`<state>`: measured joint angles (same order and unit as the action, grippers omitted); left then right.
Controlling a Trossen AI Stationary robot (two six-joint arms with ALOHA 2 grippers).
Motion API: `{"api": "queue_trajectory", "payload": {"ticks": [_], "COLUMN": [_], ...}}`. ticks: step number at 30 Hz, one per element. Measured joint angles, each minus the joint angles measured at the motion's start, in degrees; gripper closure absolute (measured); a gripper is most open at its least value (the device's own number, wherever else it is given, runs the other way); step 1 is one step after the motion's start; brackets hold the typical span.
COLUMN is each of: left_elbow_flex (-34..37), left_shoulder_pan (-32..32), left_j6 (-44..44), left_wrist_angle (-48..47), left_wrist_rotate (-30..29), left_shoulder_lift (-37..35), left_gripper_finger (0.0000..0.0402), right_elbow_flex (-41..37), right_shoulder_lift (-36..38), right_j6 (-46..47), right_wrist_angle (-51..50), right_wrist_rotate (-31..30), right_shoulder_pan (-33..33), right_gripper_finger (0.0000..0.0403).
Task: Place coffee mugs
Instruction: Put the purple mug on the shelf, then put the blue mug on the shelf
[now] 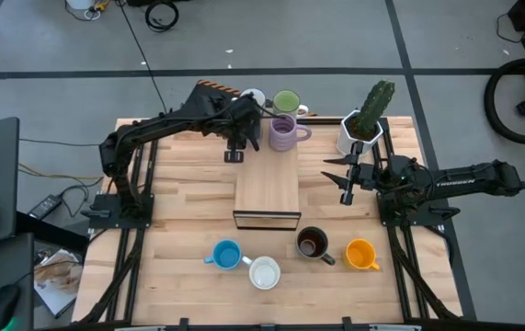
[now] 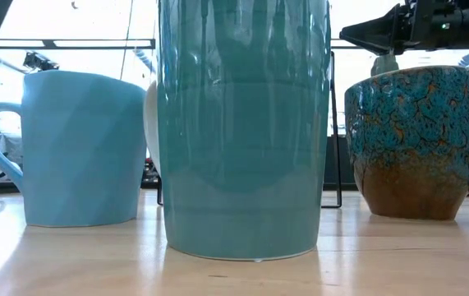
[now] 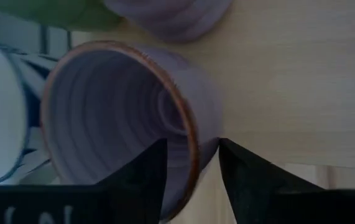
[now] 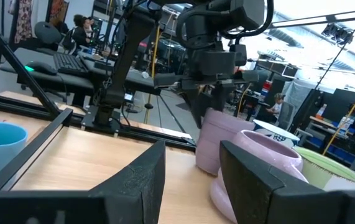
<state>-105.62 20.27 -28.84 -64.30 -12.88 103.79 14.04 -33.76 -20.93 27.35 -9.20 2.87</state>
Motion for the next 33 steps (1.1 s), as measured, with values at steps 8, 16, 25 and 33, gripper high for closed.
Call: {"api": "queue_trajectory", "payload": {"ticks": [8, 16, 25, 33], "left_elbow_flex": [0.0, 0.0, -0.1, -0.3], "left_shoulder_pan": [-0.3, -2.1, -4.3, -5.4], "left_j6": [2.9, 4.5, -0.4, -1.6], "left_wrist_angle": [0.3, 4.0, 4.0, 2.6], "left_wrist_rotate": [-1.8, -1.6, -7.0, -8.6], "left_shoulder_lift": [-0.4, -0.4, -0.5, -0.8], "left_gripper_finger": [0.0258, 0.0255, 0.0216, 0.0221], "right_elbow_flex": [0.0, 0.0, 0.0, 0.0], "right_shoulder_lift": [0.0, 0.0, 0.0, 0.0], "right_j6": [0.0, 0.0, 0.0, 0.2], "right_wrist_angle": [-0.1, -0.1, -0.2, -0.5], "right_wrist_rotate": [0.0, 0.0, 0.0, 0.0], "right_shoulder_pan": [0.0, 0.0, 0.0, 0.0], "right_gripper_finger": [0.0245, 0.0245, 0.0245, 0.0245]}}
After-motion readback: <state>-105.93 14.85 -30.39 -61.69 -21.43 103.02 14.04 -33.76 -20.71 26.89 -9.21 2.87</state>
